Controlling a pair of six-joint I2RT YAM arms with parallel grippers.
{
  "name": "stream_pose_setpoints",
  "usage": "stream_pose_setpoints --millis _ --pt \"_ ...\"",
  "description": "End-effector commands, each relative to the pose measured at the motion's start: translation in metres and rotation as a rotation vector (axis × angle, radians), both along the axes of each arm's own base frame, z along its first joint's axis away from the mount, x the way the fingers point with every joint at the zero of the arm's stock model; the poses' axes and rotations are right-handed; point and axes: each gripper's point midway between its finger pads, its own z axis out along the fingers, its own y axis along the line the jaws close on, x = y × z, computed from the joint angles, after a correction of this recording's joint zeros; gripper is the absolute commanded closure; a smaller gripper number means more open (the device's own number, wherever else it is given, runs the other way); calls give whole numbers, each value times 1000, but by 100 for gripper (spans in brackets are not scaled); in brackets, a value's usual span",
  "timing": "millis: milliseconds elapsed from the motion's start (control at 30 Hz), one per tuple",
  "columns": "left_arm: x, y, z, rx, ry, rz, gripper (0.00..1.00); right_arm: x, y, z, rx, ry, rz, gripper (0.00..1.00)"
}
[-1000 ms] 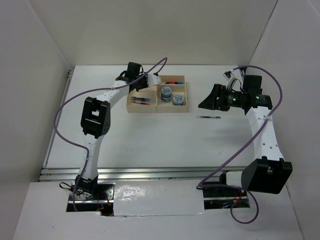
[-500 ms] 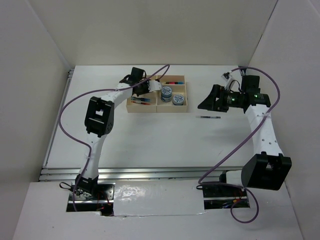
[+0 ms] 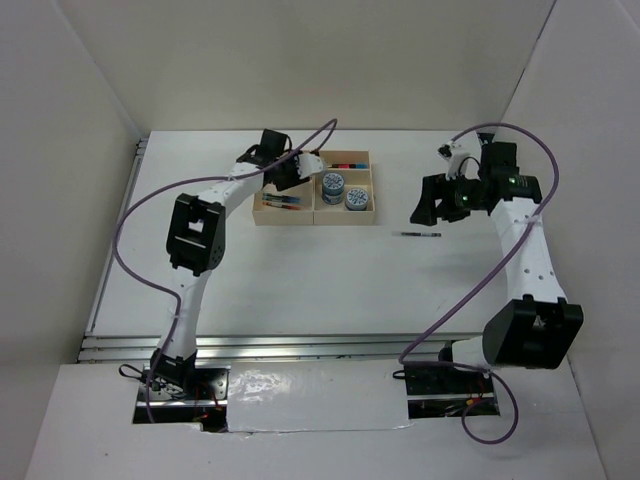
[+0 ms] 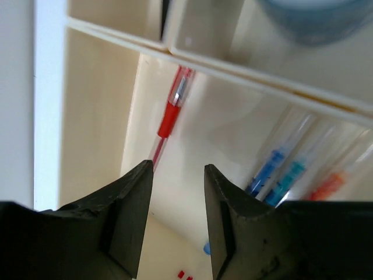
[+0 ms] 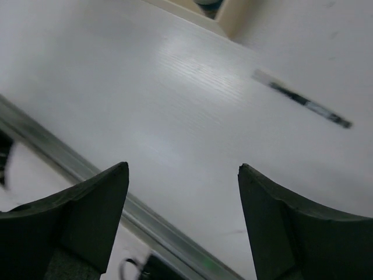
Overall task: Sort the stationery into containers
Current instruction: Place the pen in the storage box, then pick up the pen from the center of the board.
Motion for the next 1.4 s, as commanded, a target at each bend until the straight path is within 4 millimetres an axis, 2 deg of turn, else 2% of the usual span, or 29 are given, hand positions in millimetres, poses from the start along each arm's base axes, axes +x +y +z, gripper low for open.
stream_pose_setpoints --millis 0,33,100,133,200,233,267,300,333,367,400,467,500,533,567,600,667,700,733,767,833,867,933,1067,1233,1367 --pt "-3 -37 145 -251 -170 -58 48 16 -48 -24 -353 -19 96 20" --pt "-13 -46 177 -329 -183 -69 45 15 -64 -33 -460 3 142 22" --pt "-22 -52 213 -420 -200 -76 42 26 -77 -43 -538 46 204 22" --pt "-36 -57 243 -501 -196 -85 39 27 -87 -49 -599 74 245 23" --pt "-50 -60 263 -570 -184 -96 32 44 -95 -57 -639 100 274 25" --pt "-64 -61 289 -631 -192 -114 27 50 -97 -58 -656 100 302 26" --pt "-72 -61 292 -655 -175 -117 25 61 -96 -54 -671 77 310 27" --pt "-85 -60 307 -696 -166 -119 24 68 -97 -67 -677 104 336 28" --pt "-93 -59 314 -721 -149 -127 23 73 -94 -71 -680 110 355 30" --pt "-99 -57 309 -735 -115 -122 22 80 -88 -79 -689 122 386 31" --pt "-113 -54 321 -780 -88 -115 21 82 -86 -84 -697 124 424 31" --pt "-125 -48 310 -813 -17 -119 17 85 -83 -104 -726 150 475 31" --pt "-138 -43 322 -839 -10 -121 13 90 -79 -110 -747 135 511 32" --pt "-146 -41 308 -842 34 -118 12 89 -82 -118 -763 150 525 32" --pt "-151 -39 305 -849 47 -115 11 91 -83 -127 -765 161 539 32" --pt "-162 -33 300 -855 67 -107 10 94 -70 -131 -772 143 592 33" --pt "-177 -28 303 -864 75 -112 9 96 -66 -143 -762 150 632 34" --pt "-180 -23 301 -869 83 -102 9 96 -61 -147 -758 152 656 35" --pt "-184 -19 288 -865 115 -88 8 96 -60 -151 -760 155 669 36" --pt "-191 -17 291 -875 123 -90 8 97 -58 -158 -765 160 687 38" --pt "-195 -9 279 -881 155 -67 7 99 -54 -168 -770 163 714 40" --pt "-199 -5 281 -887 152 -67 6 101 -53 -170 -777 155 723 41" --pt "-203 0 273 -890 172 -55 6 101 -48 -182 -780 167 750 43" --pt "-207 9 270 -897 175 -44 4 99 -43 -196 -778 189 792 47" --pt "-207 12 268 -902 182 -41 3 92 -49 -215 -801 219 828 50" --pt "-210 14 267 -909 185 -53 3 85 -57 -226 -829 255 851 70"
